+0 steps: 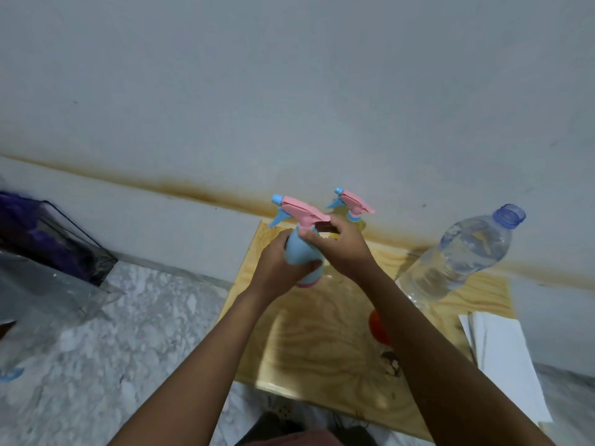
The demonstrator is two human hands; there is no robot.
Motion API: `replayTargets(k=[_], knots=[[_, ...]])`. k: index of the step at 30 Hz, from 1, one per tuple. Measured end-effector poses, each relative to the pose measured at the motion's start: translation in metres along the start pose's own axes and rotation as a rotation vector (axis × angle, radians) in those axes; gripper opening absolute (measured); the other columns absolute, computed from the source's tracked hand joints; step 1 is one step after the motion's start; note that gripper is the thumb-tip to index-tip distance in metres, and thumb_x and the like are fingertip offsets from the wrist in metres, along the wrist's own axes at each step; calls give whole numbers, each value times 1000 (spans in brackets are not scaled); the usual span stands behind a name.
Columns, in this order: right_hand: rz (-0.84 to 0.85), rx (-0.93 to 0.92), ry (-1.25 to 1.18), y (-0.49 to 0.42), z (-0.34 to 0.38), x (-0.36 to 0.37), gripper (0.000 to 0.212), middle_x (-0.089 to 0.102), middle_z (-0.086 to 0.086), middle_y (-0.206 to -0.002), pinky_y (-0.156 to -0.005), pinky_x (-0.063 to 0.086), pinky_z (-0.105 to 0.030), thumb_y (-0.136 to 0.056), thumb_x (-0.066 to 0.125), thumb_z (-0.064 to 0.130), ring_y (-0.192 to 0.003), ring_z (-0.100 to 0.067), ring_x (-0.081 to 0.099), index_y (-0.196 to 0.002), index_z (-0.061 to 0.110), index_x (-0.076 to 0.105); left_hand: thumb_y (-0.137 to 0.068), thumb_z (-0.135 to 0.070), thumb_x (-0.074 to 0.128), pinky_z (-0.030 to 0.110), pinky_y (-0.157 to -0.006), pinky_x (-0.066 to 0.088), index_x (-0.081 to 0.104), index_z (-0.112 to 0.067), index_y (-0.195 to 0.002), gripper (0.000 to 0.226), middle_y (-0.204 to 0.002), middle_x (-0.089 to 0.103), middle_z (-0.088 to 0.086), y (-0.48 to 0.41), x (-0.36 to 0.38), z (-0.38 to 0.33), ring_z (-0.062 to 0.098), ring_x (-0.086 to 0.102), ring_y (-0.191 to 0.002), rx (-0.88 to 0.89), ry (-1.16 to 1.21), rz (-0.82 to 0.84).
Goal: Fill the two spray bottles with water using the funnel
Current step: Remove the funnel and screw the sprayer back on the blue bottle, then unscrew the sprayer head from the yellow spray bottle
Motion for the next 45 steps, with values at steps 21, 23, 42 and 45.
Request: replayTargets(k=[21, 23, 42, 45], knots=[[-413, 379, 329, -48, -127, -46, 61, 58, -7, -127, -90, 44, -30, -81, 78, 37, -116, -21, 57, -132, 17, 54, -47, -44, 78, 40, -74, 60, 61, -19, -115, 75, -101, 72, 2, -119, 29, 86, 21, 70, -87, -209, -81, 6], [-416, 381, 333, -53, -128, -46, 57, 61, -5, -125, -87, 42, -27, -82, 77, 39, -115, -19, 57, -130, 16, 56, -45, -51, 78, 44, -80, 60, 60, -15, -121, 86, -109, 72, 5, -120, 30, 91, 23, 70, -95, -215, -48, 21], [-380, 47, 235, 4, -30, -65, 12, 62, 14, -69, -62, 41, -14, -82, 79, 32, -62, -2, 54, -83, 25, 70, -59, -72, 75, 30, -97, 45, 46, -21, -134, 95, -128, 51, -8, -21, 56, -17, 8, 45, -116, 191, -180, 127], [-388, 33, 172, 17, -11, -61, 20, 59, 4, -64, -58, 42, -20, -83, 78, 33, -59, -6, 49, -77, 18, 66, -65, -53, 85, 26, -86, 52, 53, -21, -130, 80, -112, 61, -11, -19, 55, -42, 6, 57, -102, 174, -101, 188]])
Point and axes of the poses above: each hand's wrist, its own y-axis away from the middle knuckle, its own x-axis out of the palm, z = x × y, the point moved 4 cm from there along -y, towards the middle knuckle
